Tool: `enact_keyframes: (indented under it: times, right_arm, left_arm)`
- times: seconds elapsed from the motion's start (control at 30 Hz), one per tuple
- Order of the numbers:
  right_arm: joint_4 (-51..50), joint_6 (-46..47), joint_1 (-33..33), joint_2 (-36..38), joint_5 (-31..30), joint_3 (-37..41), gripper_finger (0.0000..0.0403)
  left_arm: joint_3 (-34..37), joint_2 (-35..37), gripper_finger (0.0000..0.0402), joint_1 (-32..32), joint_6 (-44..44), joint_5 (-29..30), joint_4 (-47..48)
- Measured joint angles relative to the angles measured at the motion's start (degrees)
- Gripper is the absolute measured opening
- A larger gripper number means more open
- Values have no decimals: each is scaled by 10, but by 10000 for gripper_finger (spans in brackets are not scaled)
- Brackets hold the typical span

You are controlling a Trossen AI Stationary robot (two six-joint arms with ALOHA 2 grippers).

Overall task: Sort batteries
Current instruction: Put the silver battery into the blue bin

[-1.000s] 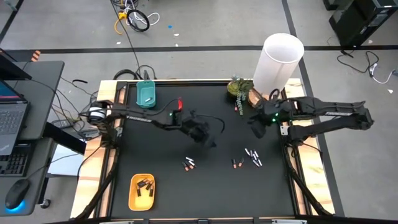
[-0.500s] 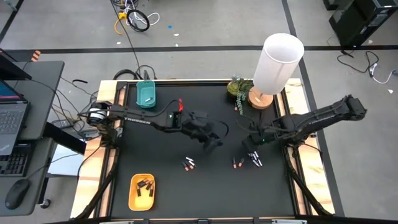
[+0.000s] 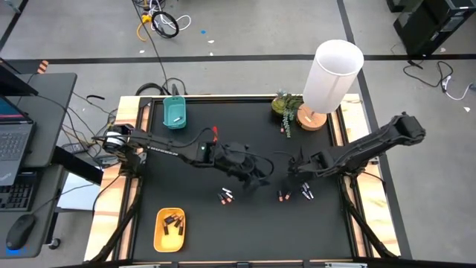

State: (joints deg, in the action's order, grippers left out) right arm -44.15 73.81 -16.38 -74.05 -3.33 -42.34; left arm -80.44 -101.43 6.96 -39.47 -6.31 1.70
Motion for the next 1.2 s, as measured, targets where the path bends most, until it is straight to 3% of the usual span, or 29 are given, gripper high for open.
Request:
enact_keyframes:
  times: [0.3, 0.8, 1.2]
  right_arm:
    - [10, -14, -23, -78, -7, -1, 113]
    - [9, -39, -10, -98, -45, -1, 102]
    - [29, -78, -3, -171, -35, -6, 90]
  left_arm:
    - [0, 0, 161, 19, -10, -4, -70]
    - [0, 0, 161, 36, 2, -14, -66]
    - [0, 0, 161, 36, 4, -20, -65]
